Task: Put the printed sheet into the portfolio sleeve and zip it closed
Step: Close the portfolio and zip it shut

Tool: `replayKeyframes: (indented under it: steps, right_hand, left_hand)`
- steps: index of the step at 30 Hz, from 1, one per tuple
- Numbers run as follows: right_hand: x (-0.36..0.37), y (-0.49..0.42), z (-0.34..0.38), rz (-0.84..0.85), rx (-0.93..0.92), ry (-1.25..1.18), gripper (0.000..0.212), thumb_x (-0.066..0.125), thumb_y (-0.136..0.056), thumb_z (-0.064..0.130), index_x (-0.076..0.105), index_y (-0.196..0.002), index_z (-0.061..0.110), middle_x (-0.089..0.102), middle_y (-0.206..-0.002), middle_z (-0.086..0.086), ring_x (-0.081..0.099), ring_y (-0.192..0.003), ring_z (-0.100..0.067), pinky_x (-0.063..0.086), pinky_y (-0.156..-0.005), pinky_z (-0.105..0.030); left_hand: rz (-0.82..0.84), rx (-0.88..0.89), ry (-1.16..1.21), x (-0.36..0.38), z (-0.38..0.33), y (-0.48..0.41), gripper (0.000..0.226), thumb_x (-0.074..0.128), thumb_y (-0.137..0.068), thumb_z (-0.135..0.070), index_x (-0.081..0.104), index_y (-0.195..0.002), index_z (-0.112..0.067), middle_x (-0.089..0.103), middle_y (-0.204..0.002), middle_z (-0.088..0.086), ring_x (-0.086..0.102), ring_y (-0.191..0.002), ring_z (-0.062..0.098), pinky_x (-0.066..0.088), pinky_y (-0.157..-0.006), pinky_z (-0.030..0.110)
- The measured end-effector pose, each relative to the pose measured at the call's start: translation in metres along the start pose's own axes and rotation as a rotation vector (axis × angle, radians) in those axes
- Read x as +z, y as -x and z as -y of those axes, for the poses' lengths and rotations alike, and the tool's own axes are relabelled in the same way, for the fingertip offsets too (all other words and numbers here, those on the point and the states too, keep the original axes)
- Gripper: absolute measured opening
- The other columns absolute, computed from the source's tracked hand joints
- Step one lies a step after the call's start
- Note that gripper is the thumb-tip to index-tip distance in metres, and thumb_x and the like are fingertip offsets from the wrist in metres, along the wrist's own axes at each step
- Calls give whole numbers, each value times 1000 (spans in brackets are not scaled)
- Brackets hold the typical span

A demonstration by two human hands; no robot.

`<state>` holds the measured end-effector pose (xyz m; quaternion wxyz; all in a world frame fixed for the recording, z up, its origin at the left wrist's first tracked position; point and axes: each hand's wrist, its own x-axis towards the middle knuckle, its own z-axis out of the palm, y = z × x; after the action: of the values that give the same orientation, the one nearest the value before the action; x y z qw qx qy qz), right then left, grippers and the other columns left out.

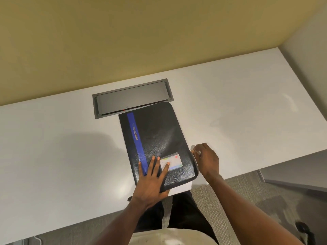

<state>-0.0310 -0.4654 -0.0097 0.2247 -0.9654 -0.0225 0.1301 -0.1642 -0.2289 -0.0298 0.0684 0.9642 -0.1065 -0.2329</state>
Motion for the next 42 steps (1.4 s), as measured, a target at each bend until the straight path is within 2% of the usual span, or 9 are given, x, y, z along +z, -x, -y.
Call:
replayKeyframes:
  steps: [8,12,16,21,25,29,32,42]
  right_hand:
    - [0,-58,17,89,-40,-16,8,57,-95,32,59,-88,29,60,-98,9,63,-86,-20,50,-75,-34]
    - [-3,-66,14,147,-64,-5,9,58,-95,30,57,-86,28,59,-92,8,63,-83,-19,51,-75,-36]
    - [-4,-67,11,181,-85,-13,12,58,-96,23,56,-84,28,61,-89,7,59,-81,-20,51,-73,-38]
    - [-8,-62,11,204,-165,-80,15,53,-97,19,54,-84,27,57,-82,9,52,-77,-16,46,-68,-37]
    - [-7,-65,13,212,-181,-78,16,51,-98,20,57,-84,26,57,-84,10,53,-78,-14,47,-67,-36]
    - [-5,-67,10,219,-200,-76,15,52,-100,21,58,-88,27,59,-88,10,55,-82,-15,47,-68,-37]
    - [-5,-67,10,204,-197,-65,14,52,-100,21,60,-90,27,61,-91,9,56,-83,-16,48,-69,-36]
    - [-8,-83,17,183,-206,-74,11,61,-96,19,60,-92,28,60,-89,12,54,-82,-14,48,-68,-37]
  left_hand:
    - [-5,1,18,-3,-2,5,97,47,-86,-76,21,-162,-22,13,-169,19,9,-156,41,18,-112,79]
    - [-89,24,37,-14,0,1,84,43,-93,-69,32,-160,-20,18,-170,13,13,-157,38,18,-114,76]
    - [-159,-145,91,-36,18,-29,69,37,-102,-51,20,-163,-22,16,-171,5,1,-159,27,14,-123,63]
    - [-267,-335,233,-80,53,-100,68,33,-106,-45,7,-164,-21,5,-172,0,-9,-158,16,0,-129,46]
    - [-339,-417,303,-117,77,-148,65,39,-105,-37,19,-162,-13,18,-171,5,9,-158,20,5,-128,47]
    - [-283,-510,304,-135,94,-178,61,39,-106,-36,28,-159,-10,29,-166,8,23,-154,26,18,-124,53]
    - [-242,-542,263,-141,99,-187,57,39,-105,-37,36,-155,-9,41,-158,11,35,-146,28,27,-119,52]
    - [-252,-539,224,-144,108,-199,43,46,-104,-28,52,-142,-10,54,-141,13,47,-132,32,37,-114,49]
